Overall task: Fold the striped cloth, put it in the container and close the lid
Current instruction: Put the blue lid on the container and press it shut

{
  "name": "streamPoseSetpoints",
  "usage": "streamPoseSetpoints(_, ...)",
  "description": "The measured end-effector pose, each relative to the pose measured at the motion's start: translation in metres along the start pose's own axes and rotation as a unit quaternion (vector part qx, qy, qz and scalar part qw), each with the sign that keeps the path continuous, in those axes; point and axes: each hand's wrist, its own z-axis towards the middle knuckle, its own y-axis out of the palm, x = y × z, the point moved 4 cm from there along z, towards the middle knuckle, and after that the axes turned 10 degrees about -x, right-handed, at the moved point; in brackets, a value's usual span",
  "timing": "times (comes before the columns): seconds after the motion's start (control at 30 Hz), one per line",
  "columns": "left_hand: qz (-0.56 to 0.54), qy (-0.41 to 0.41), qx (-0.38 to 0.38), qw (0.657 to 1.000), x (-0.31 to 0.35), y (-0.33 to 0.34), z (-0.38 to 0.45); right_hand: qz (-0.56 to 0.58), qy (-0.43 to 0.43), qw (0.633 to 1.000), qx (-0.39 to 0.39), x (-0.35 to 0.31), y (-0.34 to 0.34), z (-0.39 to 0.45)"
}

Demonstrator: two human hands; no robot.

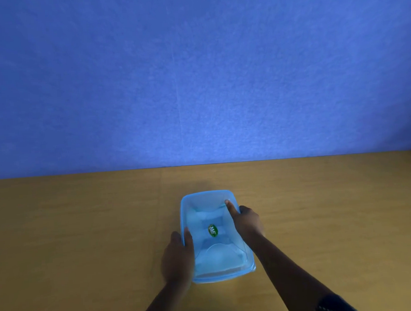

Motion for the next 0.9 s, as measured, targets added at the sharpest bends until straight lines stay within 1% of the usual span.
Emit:
streamPoseSetpoints(0.1,-0.020,-0.009,0.004,1.000,-0.009,0.005,-0.019,-0.012,-0.002,1.000,0.005,-0.002,-0.001,0.000)
streamPoseSetpoints(0.23,-0.067,-0.047,0.016,0.997,-0.009,0.004,-0.022,-0.023,-0.006,0.999,-0.034,-0.006,0.001,0.002)
streamPoseSetpoints(0.4,-0.080,-0.057,0.025,0.995,-0.004,0.003,-0.027,-0.013,0.004,0.998,-0.062,0.001,0.002,-0.006)
streamPoseSetpoints(0.5,-0.070,-0.062,0.028,0.995,-0.003,0.001,-0.028,0.007,0.008,0.999,-0.051,0.017,0.007,-0.022)
streamPoseSetpoints(0.67,-0.059,-0.056,0.033,0.996,-0.001,0.000,-0.027,0.080,0.002,0.997,-0.011,0.041,0.011,-0.052)
streamPoseSetpoints(0.9,-0.064,-0.055,0.031,0.996,-0.003,0.002,-0.025,0.093,0.002,0.996,-0.005,0.052,0.017,-0.075)
